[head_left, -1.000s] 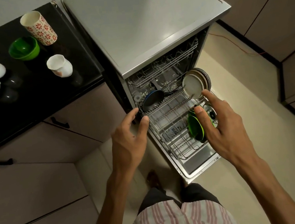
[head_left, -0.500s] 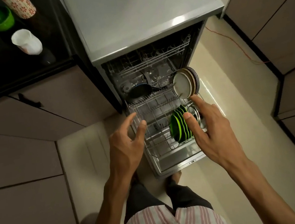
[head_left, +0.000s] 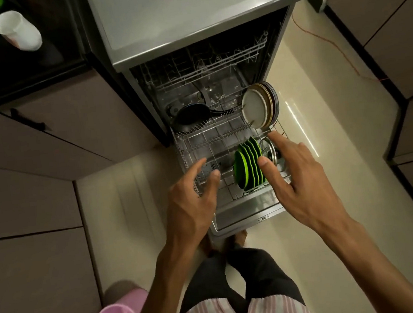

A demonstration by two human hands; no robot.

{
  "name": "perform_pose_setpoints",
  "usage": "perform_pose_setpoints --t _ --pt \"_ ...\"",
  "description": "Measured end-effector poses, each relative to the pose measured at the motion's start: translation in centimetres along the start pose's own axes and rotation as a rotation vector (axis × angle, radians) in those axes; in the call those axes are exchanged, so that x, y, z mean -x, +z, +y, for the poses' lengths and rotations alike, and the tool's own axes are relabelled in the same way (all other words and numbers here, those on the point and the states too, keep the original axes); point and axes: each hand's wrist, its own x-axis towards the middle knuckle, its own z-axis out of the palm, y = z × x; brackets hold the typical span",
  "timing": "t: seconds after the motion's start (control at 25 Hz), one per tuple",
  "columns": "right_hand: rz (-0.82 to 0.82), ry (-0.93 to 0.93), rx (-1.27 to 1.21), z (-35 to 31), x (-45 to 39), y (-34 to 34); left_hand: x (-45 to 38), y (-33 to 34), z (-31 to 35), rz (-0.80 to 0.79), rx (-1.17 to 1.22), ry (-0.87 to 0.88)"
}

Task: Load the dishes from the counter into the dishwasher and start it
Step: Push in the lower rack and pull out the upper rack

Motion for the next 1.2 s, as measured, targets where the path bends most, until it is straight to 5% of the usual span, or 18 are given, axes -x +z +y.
perform_pose_setpoints --t 0.68,1.0,1.2 --pt "-0.342 -0.084 0.065 11.5 -7.5 2.3 -4.3 13.5 -2.9 -0.010 0.033 -0.269" --pt "-0.553 0.044 0.105 19.2 -8.8 12.3 -8.2 22.8 -13.6 -0.120 0.692 -0.841" --pt "-0.636 0.402 -0.076 28.0 -7.8 21.3 -9.4 29.7 -23.0 -0.014 1.062 -1.271"
